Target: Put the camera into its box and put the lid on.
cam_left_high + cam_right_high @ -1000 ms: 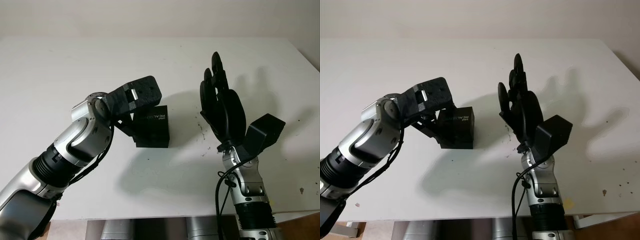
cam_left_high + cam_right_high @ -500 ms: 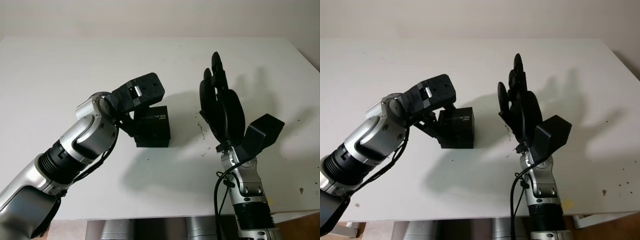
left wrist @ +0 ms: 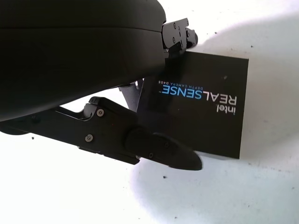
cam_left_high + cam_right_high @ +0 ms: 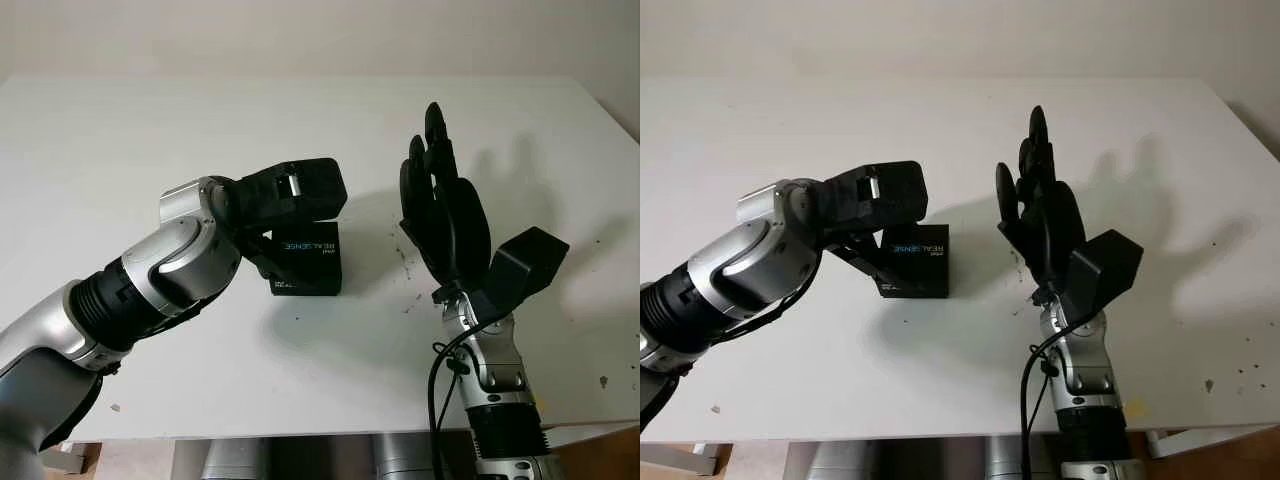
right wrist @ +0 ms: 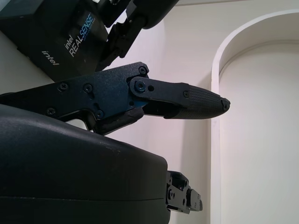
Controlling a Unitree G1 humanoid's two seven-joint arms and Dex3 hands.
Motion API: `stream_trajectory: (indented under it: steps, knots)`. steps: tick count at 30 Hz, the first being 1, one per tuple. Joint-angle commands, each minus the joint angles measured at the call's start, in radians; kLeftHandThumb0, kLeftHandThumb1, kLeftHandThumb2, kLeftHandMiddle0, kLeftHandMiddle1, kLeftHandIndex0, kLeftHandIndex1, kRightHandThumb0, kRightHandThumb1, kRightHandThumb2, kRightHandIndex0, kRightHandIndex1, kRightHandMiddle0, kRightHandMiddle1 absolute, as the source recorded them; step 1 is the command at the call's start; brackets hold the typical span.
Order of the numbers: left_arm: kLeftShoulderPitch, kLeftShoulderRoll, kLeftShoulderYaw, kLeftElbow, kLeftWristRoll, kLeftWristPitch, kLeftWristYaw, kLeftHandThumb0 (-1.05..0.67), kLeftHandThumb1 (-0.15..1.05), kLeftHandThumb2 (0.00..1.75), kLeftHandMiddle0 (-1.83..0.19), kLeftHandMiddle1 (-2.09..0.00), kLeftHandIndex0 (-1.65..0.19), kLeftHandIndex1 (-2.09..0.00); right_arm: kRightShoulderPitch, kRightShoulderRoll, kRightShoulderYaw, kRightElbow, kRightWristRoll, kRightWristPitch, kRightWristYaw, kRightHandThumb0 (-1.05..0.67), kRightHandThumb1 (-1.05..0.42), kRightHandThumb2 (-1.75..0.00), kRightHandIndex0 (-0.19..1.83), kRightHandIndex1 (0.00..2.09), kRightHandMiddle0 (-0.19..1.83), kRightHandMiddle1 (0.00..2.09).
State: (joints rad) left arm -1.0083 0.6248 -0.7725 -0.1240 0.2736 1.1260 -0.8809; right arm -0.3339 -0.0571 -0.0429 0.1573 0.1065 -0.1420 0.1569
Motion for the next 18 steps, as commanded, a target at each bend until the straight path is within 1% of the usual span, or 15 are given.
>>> stream_trajectory:
  steps: [1,8,11,12,13,14,16,17,18]
  knots:
    - [0.018,-0.003,-0.031,-0.001,-0.009,-0.011,-0.025,-0.77,1.05,0.16,0.19,-0.01,0.19,0.00,-0.015,-0.001,-0.001,-0.001,-0.004,-0.012,-0.003,-0.74,-1.05,-0.52,-0.17,0.06,-0.14,0.06]
    - [0.017,0.009,-0.039,0.002,0.011,-0.051,-0.048,-0.80,1.05,0.18,0.19,0.00,0.19,0.00,-0.020,-0.002,-0.004,0.010,0.000,-0.018,0.002,-0.74,-1.05,-0.52,-0.17,0.06,-0.13,0.06]
    - [0.033,0.025,-0.011,-0.008,0.019,-0.094,-0.047,-0.81,1.05,0.18,0.19,0.00,0.19,0.00,-0.023,-0.003,-0.003,0.016,-0.003,-0.022,0.001,-0.74,-1.05,-0.52,-0.17,0.06,-0.13,0.06]
    - [0.036,0.030,-0.003,-0.012,0.022,-0.101,-0.044,-0.85,1.05,0.24,0.19,0.00,0.19,0.00,-0.023,-0.004,-0.003,0.017,-0.006,-0.022,0.000,-0.74,-1.05,-0.53,-0.17,0.06,-0.13,0.06]
    - [0.037,0.035,0.010,-0.013,0.028,-0.084,-0.036,-0.86,1.05,0.26,0.19,0.00,0.19,0.00,-0.025,-0.006,-0.002,0.021,-0.007,-0.023,0.002,-0.75,-1.05,-0.53,-0.17,0.06,-0.13,0.06]
    - [0.038,0.036,0.018,-0.013,0.033,-0.070,-0.030,-0.86,1.05,0.40,0.19,0.00,0.19,0.00,-0.027,-0.008,-0.002,0.024,-0.007,-0.023,0.005,-0.75,-1.05,-0.53,-0.17,0.05,-0.14,0.06]
    - [0.050,0.046,0.038,-0.016,0.053,-0.075,0.000,-0.83,1.05,0.52,0.19,0.00,0.19,0.00,-0.030,-0.012,-0.004,0.030,-0.006,-0.023,0.010,-0.75,-1.05,-0.53,-0.17,0.05,-0.14,0.06]
    - [0.062,0.055,0.050,-0.015,0.070,-0.098,0.023,-0.82,1.05,0.57,0.19,0.00,0.19,0.00,-0.031,-0.014,-0.004,0.031,-0.008,-0.023,0.011,-0.75,-1.05,-0.53,-0.18,0.05,-0.14,0.06]
    - [0.080,0.079,0.061,-0.011,0.102,-0.151,0.062,-0.80,1.05,0.60,0.19,0.00,0.19,0.00,-0.031,-0.019,-0.002,0.033,-0.017,-0.025,0.010,-0.75,-1.05,-0.54,-0.18,0.05,-0.14,0.05]
